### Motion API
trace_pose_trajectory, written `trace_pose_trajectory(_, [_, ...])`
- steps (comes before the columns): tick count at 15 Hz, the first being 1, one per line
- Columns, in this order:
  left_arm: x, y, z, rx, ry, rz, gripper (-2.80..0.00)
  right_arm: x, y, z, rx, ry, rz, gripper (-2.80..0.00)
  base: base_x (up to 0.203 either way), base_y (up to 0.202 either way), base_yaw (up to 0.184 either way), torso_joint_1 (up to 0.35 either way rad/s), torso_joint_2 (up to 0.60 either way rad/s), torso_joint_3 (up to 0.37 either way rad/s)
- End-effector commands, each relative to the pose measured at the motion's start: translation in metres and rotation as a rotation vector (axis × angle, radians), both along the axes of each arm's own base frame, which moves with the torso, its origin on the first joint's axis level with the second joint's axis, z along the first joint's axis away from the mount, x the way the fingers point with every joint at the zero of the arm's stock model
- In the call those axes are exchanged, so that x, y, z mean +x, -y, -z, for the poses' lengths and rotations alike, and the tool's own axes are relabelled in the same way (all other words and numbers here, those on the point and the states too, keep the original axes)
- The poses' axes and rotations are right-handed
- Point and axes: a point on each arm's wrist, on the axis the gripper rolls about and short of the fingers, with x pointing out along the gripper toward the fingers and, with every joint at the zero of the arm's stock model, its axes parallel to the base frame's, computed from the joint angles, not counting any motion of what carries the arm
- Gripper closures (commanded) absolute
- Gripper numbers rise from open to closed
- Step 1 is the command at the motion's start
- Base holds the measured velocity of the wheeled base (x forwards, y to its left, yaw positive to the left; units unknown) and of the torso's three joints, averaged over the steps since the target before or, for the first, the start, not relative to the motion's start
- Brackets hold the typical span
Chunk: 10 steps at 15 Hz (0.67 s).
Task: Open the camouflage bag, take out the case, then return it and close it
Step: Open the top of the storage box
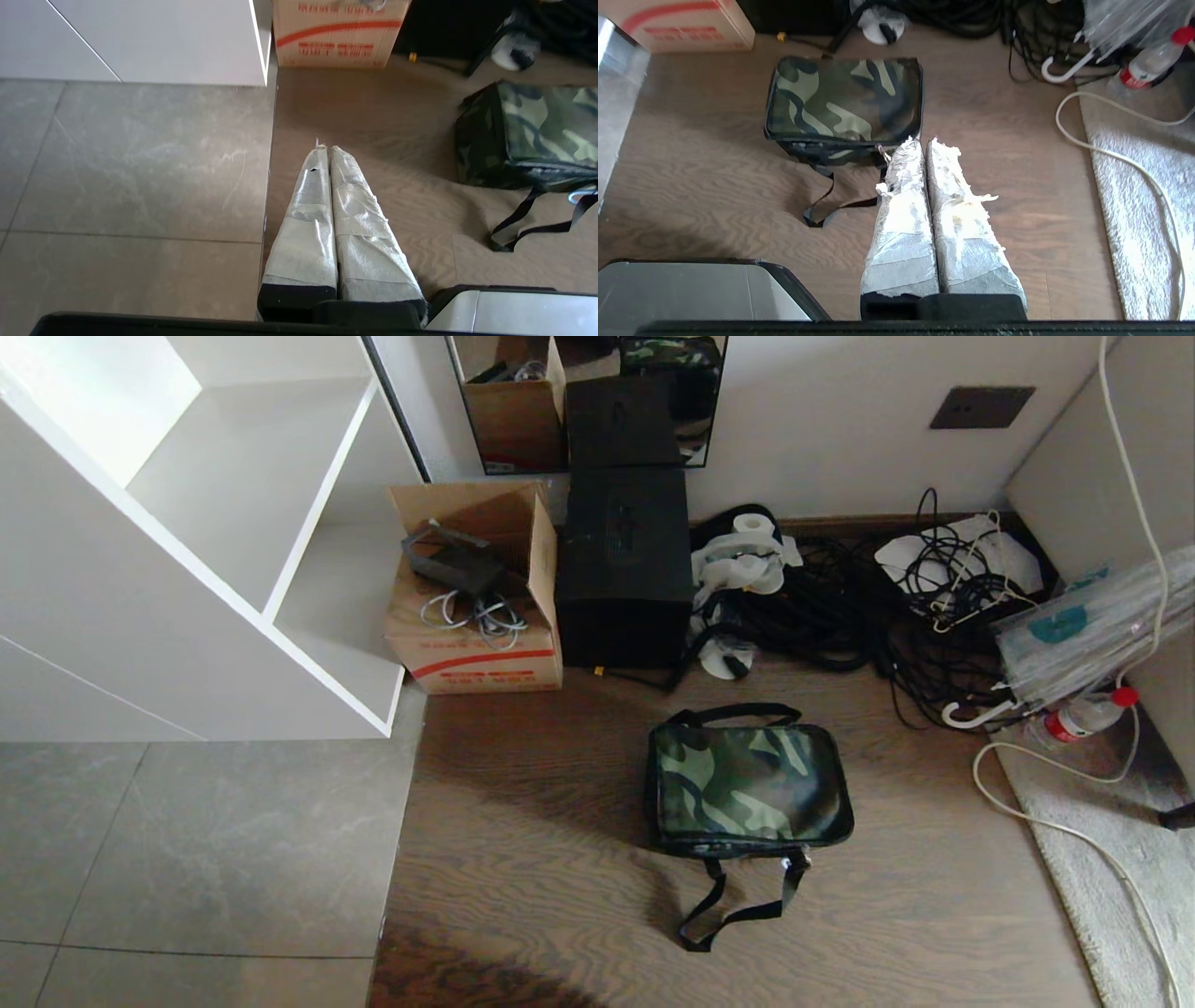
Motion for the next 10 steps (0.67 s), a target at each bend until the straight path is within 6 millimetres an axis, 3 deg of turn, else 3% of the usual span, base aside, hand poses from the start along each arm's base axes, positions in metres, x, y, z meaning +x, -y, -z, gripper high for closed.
trace_pose_trajectory(1, [0.0001, 0.0000, 0.0000, 0.000, -0.001, 0.000, 0.00, 0.0000, 0.0000, 0.0000, -0.001, 0.001, -0.001, 0.00, 0.000, 0.000, 0.000, 0.002, 0.01, -0.202])
trace_pose_trajectory(10, [0.0001, 0.0000, -0.0001, 0.000, -0.001, 0.000, 0.00, 0.0000, 0.0000, 0.0001, -0.001, 0.000, -0.001, 0.00, 0.000, 0.000, 0.000, 0.003, 0.00, -0.197])
